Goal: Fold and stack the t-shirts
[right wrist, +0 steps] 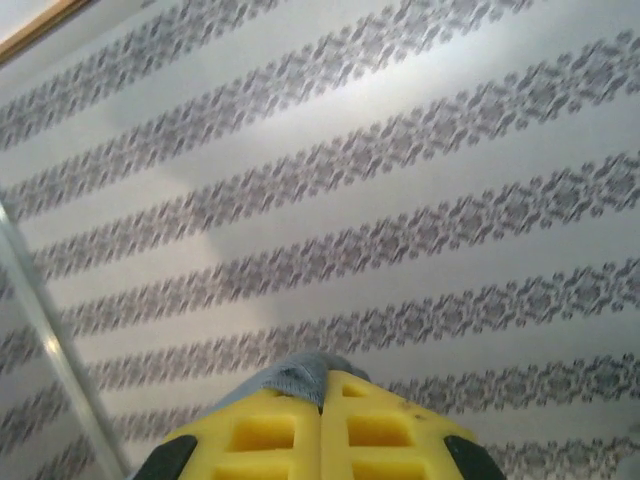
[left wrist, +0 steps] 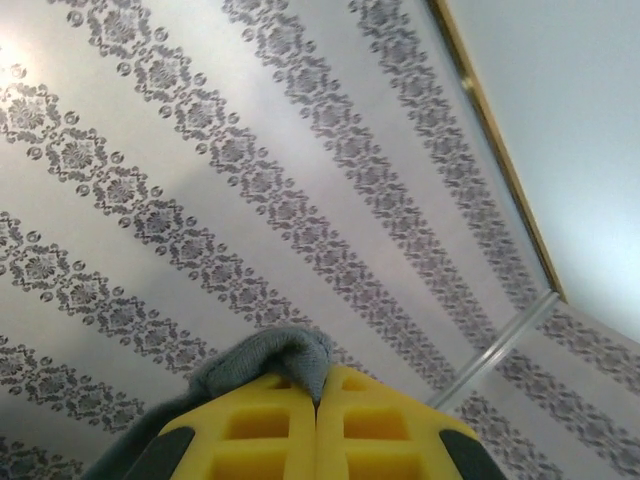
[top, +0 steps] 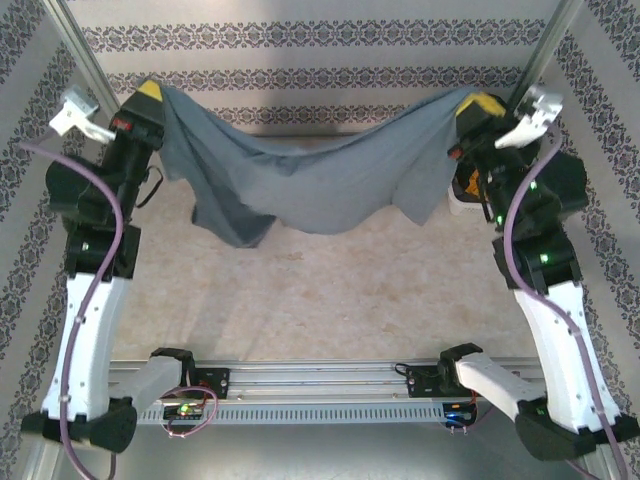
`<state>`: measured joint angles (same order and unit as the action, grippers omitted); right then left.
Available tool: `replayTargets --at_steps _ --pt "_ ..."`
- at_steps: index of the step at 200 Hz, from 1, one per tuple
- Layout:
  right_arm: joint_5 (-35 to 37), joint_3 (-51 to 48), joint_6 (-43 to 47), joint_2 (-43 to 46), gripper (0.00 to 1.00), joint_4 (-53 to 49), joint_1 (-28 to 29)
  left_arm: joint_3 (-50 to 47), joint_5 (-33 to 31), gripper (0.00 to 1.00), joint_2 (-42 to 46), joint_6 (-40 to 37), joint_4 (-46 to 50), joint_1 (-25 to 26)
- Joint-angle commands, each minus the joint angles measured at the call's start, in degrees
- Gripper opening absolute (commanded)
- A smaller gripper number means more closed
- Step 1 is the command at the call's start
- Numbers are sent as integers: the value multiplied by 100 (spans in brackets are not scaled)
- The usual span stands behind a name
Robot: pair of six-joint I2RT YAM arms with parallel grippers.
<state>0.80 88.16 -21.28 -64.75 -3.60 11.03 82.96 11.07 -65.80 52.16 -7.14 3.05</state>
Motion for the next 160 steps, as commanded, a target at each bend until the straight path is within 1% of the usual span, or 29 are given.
replayTargets --at_steps 1,23,37,42,44,51,56,62,68,77,80,91,108,119,138,160 --pt "-271 566 -461 -1374 0 0 -290 369 -404 0 -1127 32 141 47" --pt "-512 1625 -523 -3003 0 -534 -439 802 -599 0 -2448 -239 402 29" --pt "-630 2250 -483 -3962 0 -926 -450 1085 -472 0 -3278 -218 512 -36" --pt "-695 2476 -506 -4275 10 -1107 -460 1210 -331 8 -3564 -145 561 -79" --pt "-732 2568 -524 -4397 17 -1194 -468 1266 -274 10 -3675 -127 581 -95" --pt "-881 2848 -616 -4748 35 -1466 -503 1439 -56 29 -4003 -95 677 -127" --pt "-977 3013 -673 -4973 43 -1692 -522 1545 26 38 -4151 -111 756 -129" --pt "-1045 3125 -703 -5122 49 -1889 -519 1625 95 45 -4286 -161 869 -123" --pt "-1048 3084 -701 -5161 53 -2017 -494 1644 145 50 -4332 -228 953 -114" --pt "-956 2769 -661 -5032 58 -1995 -424 1594 142 59 -4291 -347 1125 -88" --pt "-916 2617 -639 -4961 59 -1961 -403 1560 138 61 -4255 -388 1217 -79" --pt "-813 2012 -652 -4599 62 -1852 -312 1371 163 62 -4061 -516 1527 -72" --pt "-694 903 -771 -3995 61 -1764 -118 577 30 60 -3480 -578 1878 -59" --pt "-567 153 -843 -3580 61 -1759 68 -57 -105 56 -3034 -481 2189 -42" --pt "-411 -1123 -1076 -2907 60 -1816 399 -1023 -424 52 -2298 -400 2876 19" --pt "-322 -2233 -1465 -2298 58 -2163 617 -1999 -765 42 -1586 -122 3667 14"
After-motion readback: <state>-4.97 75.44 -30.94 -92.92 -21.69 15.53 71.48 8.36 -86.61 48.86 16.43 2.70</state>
